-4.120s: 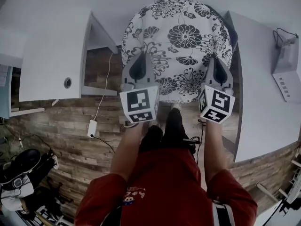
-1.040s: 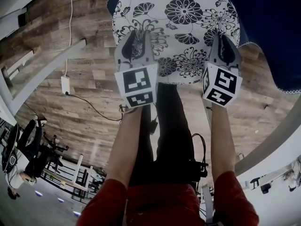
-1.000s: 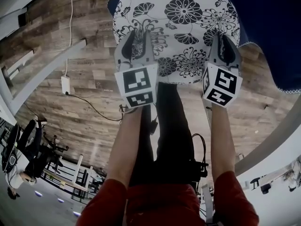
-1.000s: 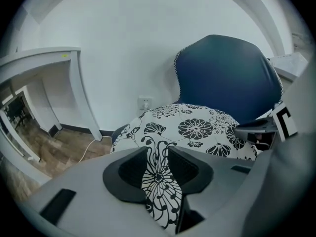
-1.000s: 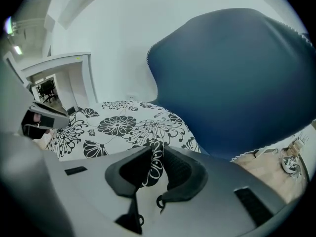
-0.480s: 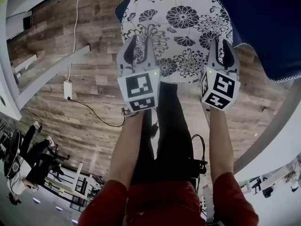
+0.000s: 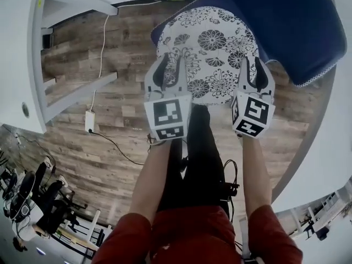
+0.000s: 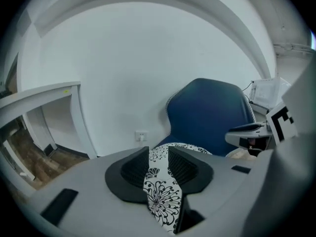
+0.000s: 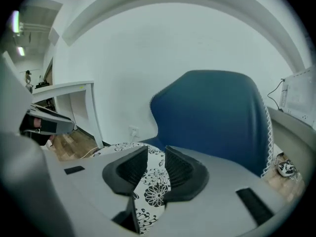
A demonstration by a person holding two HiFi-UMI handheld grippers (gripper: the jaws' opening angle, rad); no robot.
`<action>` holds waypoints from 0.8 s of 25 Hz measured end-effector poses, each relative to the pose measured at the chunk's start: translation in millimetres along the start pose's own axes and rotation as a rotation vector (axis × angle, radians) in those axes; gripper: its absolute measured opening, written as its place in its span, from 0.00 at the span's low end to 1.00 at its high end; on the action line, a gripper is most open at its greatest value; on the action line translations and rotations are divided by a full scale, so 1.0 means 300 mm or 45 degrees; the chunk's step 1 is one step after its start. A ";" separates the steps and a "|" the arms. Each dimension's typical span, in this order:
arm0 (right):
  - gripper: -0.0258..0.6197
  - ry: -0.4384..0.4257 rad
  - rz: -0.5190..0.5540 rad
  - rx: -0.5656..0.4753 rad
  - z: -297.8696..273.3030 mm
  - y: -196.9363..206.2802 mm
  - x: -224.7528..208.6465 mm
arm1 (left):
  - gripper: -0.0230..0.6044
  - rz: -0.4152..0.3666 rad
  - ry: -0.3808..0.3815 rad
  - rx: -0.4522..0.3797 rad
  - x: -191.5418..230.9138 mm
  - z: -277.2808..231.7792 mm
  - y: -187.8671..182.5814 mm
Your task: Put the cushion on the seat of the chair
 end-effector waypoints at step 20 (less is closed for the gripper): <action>0.22 0.127 -0.028 -0.439 0.553 -0.756 0.142 | 0.24 -0.100 0.157 -0.471 0.068 0.555 -0.697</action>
Point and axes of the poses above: the fingertips, and each gripper's own axes: z backward along the fingers, x to its left, y out of its underside, the point moved 4 cm from there along z, backward along the fingers, and after that the axes turned 3 degrees about -x, right-handed, at the moved point
